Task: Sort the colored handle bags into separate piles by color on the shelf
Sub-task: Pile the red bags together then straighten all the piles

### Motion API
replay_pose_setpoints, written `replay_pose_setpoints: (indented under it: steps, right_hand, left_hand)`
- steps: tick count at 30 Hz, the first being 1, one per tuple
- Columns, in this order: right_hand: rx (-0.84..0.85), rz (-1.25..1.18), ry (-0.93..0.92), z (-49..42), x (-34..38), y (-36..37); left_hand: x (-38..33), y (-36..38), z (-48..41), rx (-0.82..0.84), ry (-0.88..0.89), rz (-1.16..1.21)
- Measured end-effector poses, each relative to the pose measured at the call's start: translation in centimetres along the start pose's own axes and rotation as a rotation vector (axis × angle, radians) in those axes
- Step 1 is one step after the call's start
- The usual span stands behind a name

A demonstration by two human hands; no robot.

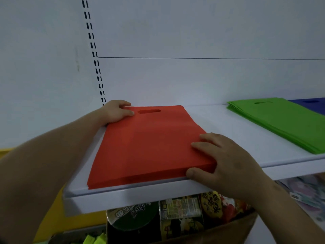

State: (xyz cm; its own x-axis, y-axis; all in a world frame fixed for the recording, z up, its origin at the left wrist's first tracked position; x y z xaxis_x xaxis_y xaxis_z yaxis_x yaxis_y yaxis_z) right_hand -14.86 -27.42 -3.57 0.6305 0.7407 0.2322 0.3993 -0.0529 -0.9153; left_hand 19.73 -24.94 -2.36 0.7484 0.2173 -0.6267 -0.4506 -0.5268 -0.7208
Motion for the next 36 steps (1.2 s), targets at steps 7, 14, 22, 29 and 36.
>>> replay_pose_setpoints:
  steps: [7, 14, 22, 29, 36]
  right_hand:
    - [-0.010, -0.029, 0.015, -0.2, 0.1, -0.1]
    - [0.000, 0.030, -0.002, 0.1, 0.6, 0.0]
    - [-0.131, 0.040, -0.004, 0.4, 0.7, -0.3]
    - [-0.198, 0.031, -0.042, 0.4, 0.9, -0.5]
    - [-0.159, 0.081, -0.031, 0.4, 0.8, -0.5]
  left_hand:
    - [0.0, 0.6, -0.3, -0.001, 0.014, -0.013]
    - [-0.3, 0.3, -0.3, -0.006, 0.091, -0.056]
    - [-0.3, 0.7, -0.1, 0.053, 0.075, -0.103]
    - [-0.7, 0.3, -0.1, 0.017, 0.116, -0.074]
    - [-1.3, 0.1, 0.2, 0.044, 0.072, -0.100]
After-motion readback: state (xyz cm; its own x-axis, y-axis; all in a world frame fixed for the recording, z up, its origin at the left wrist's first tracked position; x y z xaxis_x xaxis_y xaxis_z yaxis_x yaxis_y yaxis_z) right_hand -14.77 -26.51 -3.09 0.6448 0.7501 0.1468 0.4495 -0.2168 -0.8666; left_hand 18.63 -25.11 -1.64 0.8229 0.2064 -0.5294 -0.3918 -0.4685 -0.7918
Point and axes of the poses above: each hand's wrist, its own z-axis away from the middle knuckle, its own y-axis out of the palm, x = y × z, the point moved 7 cm from there along -z, towards the middle knuckle, and after that the axes turned 13 degrees about y, right-handed, at the moved point
